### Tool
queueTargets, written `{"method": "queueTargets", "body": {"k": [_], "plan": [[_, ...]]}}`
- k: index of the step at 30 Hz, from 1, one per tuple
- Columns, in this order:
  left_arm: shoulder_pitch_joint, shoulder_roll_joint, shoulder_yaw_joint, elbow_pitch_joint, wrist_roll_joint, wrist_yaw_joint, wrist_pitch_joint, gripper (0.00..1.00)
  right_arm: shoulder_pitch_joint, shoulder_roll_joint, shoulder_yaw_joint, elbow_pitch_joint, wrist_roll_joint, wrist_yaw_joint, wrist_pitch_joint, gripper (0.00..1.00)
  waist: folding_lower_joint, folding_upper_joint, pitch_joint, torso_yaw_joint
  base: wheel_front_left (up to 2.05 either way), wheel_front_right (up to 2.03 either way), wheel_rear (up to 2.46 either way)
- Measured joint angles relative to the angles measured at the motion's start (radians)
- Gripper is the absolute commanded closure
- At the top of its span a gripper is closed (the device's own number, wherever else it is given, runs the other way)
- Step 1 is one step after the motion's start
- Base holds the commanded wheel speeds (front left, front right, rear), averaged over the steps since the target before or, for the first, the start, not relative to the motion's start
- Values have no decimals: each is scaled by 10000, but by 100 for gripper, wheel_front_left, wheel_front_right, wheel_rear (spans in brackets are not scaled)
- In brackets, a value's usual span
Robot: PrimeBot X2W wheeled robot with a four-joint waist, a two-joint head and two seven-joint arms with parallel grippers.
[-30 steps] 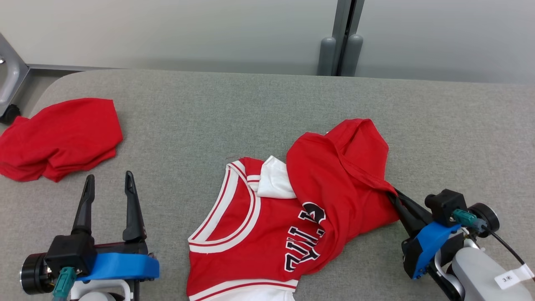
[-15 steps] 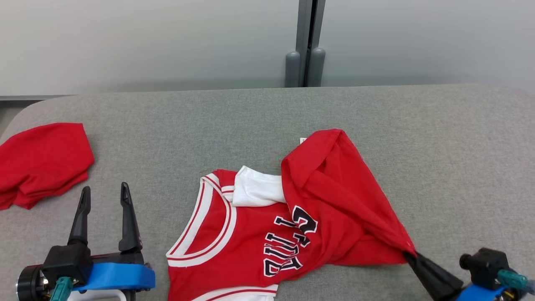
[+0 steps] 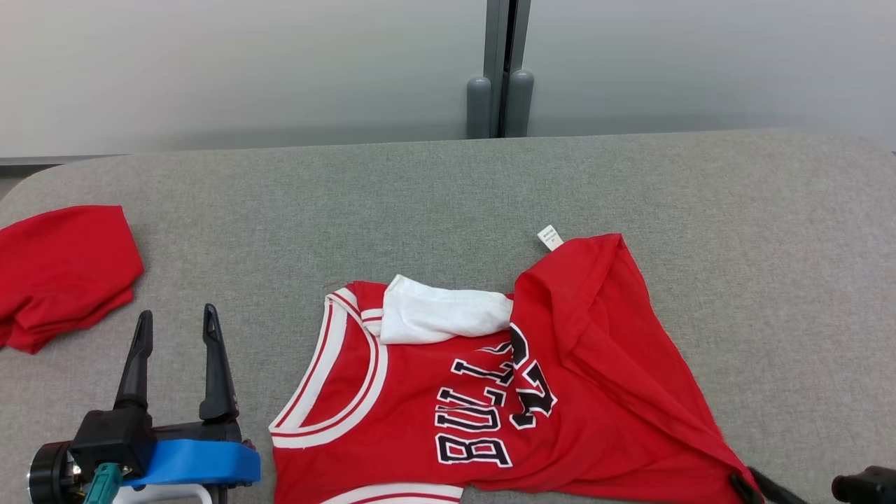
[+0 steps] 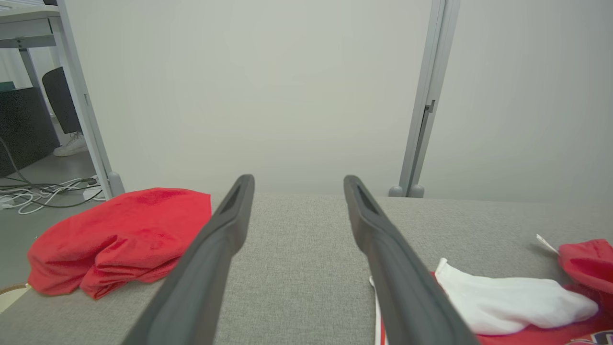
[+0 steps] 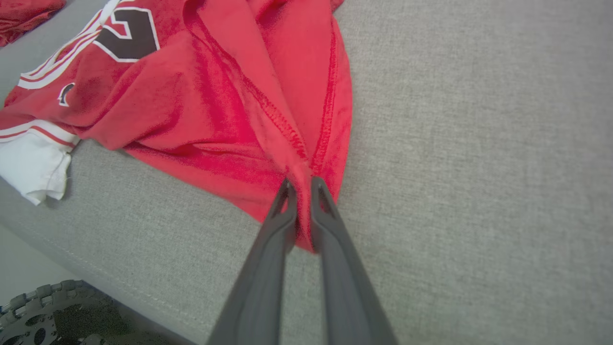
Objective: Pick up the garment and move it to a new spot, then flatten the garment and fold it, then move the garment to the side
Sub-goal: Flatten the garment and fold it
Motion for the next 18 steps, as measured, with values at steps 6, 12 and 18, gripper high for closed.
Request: {"method": "queueTargets", "body": {"k": [6, 12, 18], "plan": [[-8, 8, -44, 19, 0, 2, 0, 0, -768, 311, -155, 652, -924, 0, -424, 0, 0, 0, -55, 25, 0, 0, 0], [-35, 25, -82, 29, -2, 2, -2, 0, -1702, 713, -35, 863, -1856, -2, -713, 0, 0, 1, -54, 119, 0, 0, 0], [-123, 56, -92, 19, -35, 2, 0, 0, -3199, 1496, 924, 951, -2556, 0, -575, 0, 1, 1, 85, 229, 0, 0, 0]]}}
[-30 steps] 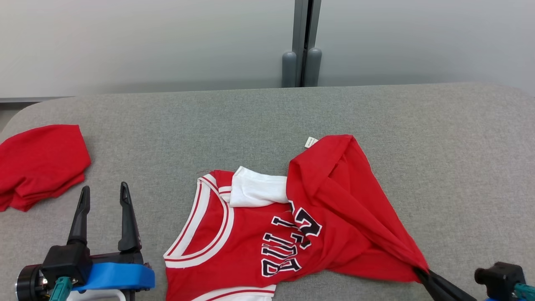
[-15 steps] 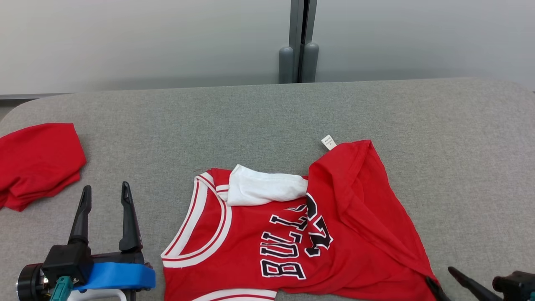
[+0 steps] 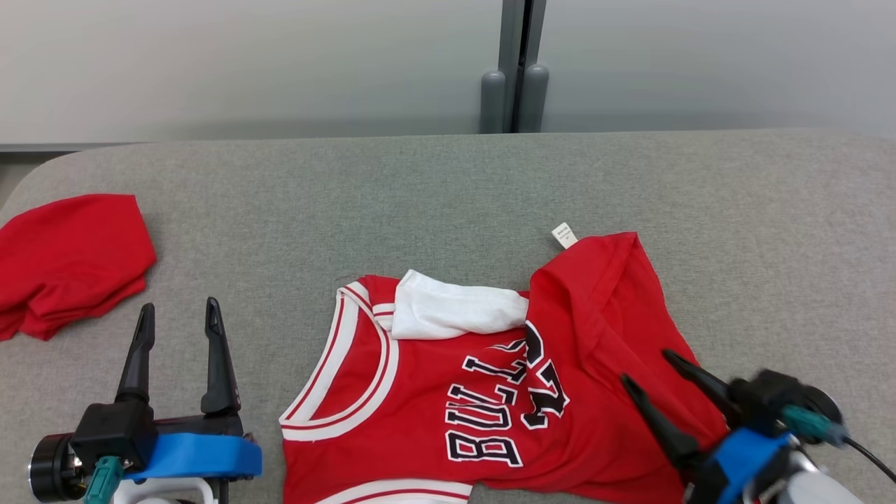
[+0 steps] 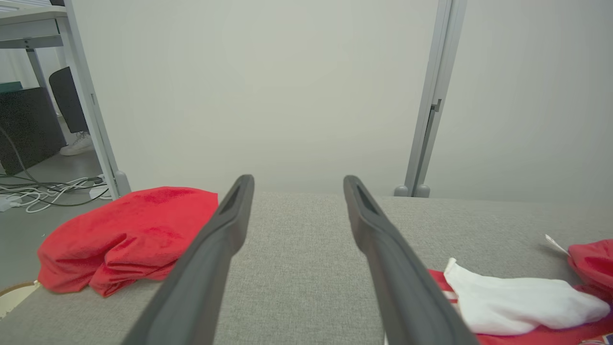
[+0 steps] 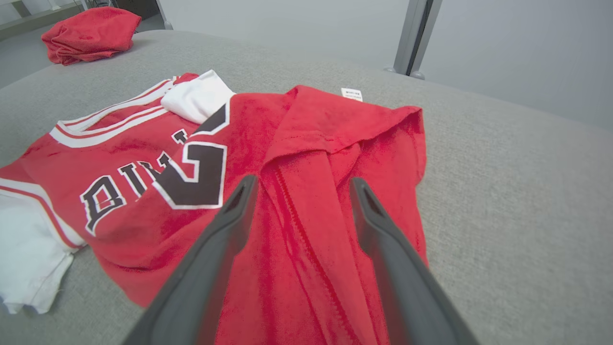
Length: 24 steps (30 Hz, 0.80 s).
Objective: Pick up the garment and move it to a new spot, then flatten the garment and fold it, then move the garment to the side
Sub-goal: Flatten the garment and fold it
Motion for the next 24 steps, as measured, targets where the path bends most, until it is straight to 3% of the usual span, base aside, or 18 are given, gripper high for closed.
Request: {"method": "queueTargets", "body": {"k": [5, 13, 14, 15, 16, 20, 24], "plan": [[-173, -36, -69, -10, 6, 6, 0, 0, -1314, 867, 690, 821, -42, 0, 318, 0, 0, 0, 140, 182, 0, 0, 0], [-347, -96, -167, 63, 36, -2, 0, 0, -2194, 1398, 965, 2840, -142, 0, 255, 0, 0, 0, 353, 574, 0, 0, 0], [-347, -92, -151, 61, 38, 8, 0, 0, -2272, 1455, 907, 3047, -209, 0, 163, 15, 0, 0, 387, 594, 0, 0, 0], [-347, -92, -142, 63, 38, 10, 0, 0, -2348, 1488, 890, 3218, -320, 0, 65, 52, 1, 0, 417, 605, 0, 0, 0], [-347, -94, -134, 63, 38, 10, 0, 0, -2407, 1561, 826, 3377, -341, 0, -82, 100, 1, 1, 441, 606, 0, 0, 0], [-348, -130, -117, 67, 46, 36, 0, 0, -2618, 1810, 669, 3965, -251, 2, -405, 100, 0, 0, 454, 582, 0, 0, 0], [-374, -130, -109, 82, 48, 35, 0, 0, -2940, 1615, -63, 4316, 159, 2, -719, 100, 0, 1, 365, 547, 0, 0, 0]]}}
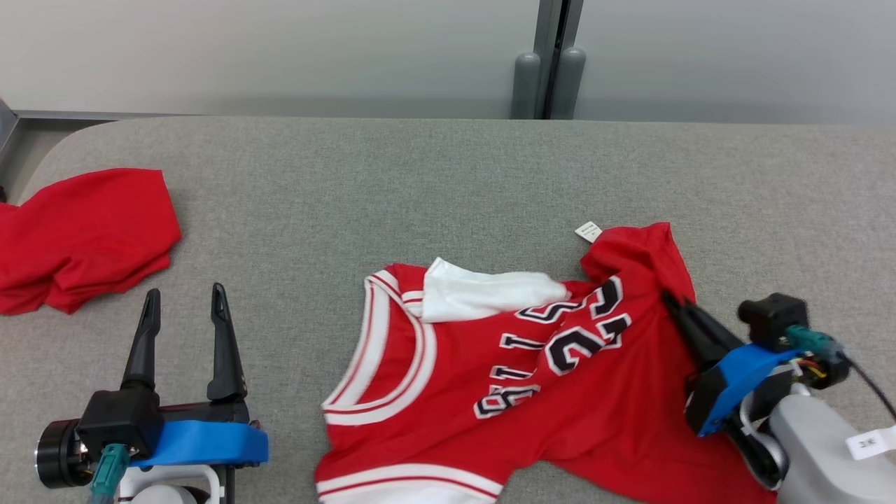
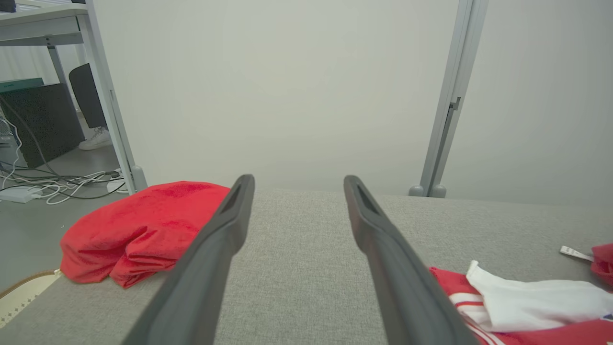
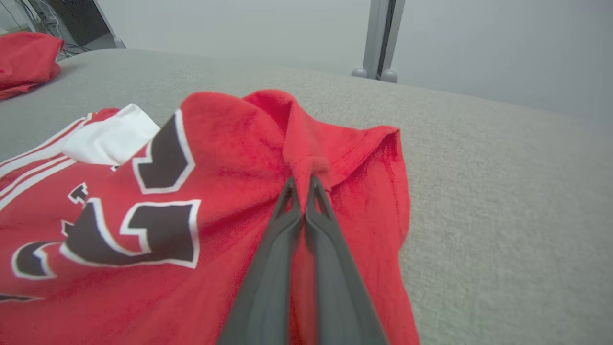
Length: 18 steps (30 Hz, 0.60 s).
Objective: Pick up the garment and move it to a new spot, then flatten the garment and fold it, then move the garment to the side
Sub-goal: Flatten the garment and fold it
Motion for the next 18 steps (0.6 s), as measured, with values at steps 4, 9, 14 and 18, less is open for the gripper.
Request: {"method": "queueTargets", "body": {"k": [4, 9, 14, 18], "plan": [[1, 0, 6, 6, 0, 0, 0, 0, -130, -545, -474, 40, 823, 0, -58, 100, -1, -1, -109, -26, 0, 0, 0], [25, -50, 10, 4, 2, -8, -2, 0, -180, -1126, -456, -123, 1835, -4, 353, 100, -1, -1, -185, -37, 0, 0, 0], [59, -94, 58, 38, 0, -36, 0, 0, -178, -1254, -341, -159, 2242, -2, 182, 0, 0, 0, -235, -98, 0, 0, 0], [166, -82, 98, 52, 2, -54, 0, 0, -176, -1241, -754, -163, 2215, -2, -251, 0, -1, 0, -363, -195, 0, 0, 0]]}}
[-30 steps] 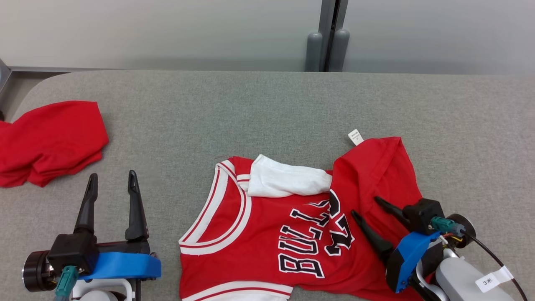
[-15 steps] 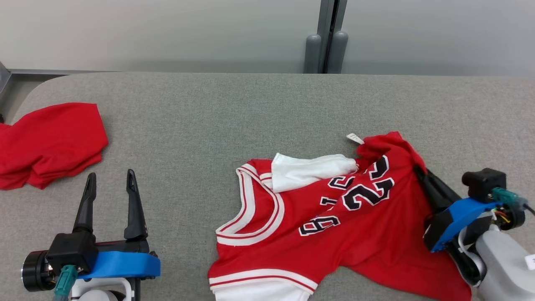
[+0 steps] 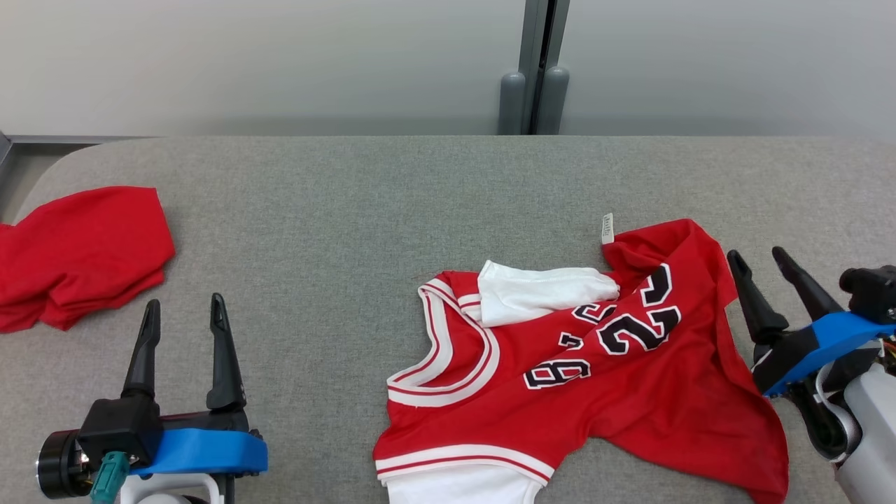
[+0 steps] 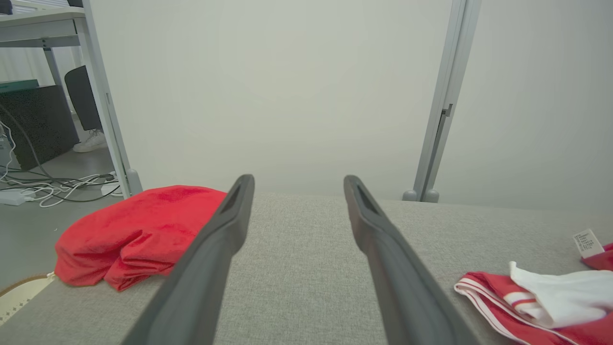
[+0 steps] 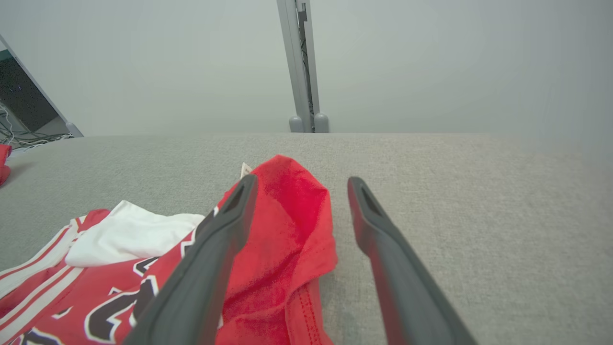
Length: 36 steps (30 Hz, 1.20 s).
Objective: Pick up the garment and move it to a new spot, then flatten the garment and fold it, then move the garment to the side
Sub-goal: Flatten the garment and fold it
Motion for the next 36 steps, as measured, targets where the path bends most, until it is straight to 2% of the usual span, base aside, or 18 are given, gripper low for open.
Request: {"method": "queueTargets", "body": {"k": [3, 7, 12, 15, 18, 22, 28, 36], "plan": [[78, 56, 33, 12, 0, -40, -2, 0, 159, 105, -723, -487, -142, 0, -117, 0, 0, -1, -145, -81, 0, 0, 0], [181, 121, 92, -29, -2, -33, 0, 0, 1059, 470, -2512, -2184, -1045, -2, -136, 0, 0, -1, -287, -237, 0, 0, 0], [338, 190, 84, -69, -4, -31, 0, 0, 2905, 1593, -4380, -4387, -2470, -2, -136, 0, 0, -1, -488, -385, 0, 0, 0], [456, 232, 69, -111, -6, 12, 38, 0, 3980, 2291, -5043, -5421, -3055, -2, -138, 0, -1, -1, -619, -427, 0, 0, 0], [490, 305, 73, -150, -10, 15, 65, 0, 4857, 2621, -5145, -5960, -3703, 0, -140, 0, -1, -1, -709, -443, 0, 0, 0], [603, 474, 61, -155, 13, 61, 228, 0, 5612, 2754, -4872, -5967, -4278, 0, -134, 0, -1, -1, -787, -453, 0, 0, 0], [961, 698, 29, -98, 31, 121, 617, 0, 5873, 2846, -4679, -5695, -4627, 0, 230, 0, 0, -1, -858, -453, 0, 0, 0], [1314, 970, 132, -278, 207, 560, 1114, 0, 5940, 2884, -4633, -5678, -4874, 0, 796, 0, -1, -2, -979, -349, 0, 0, 0]]}}
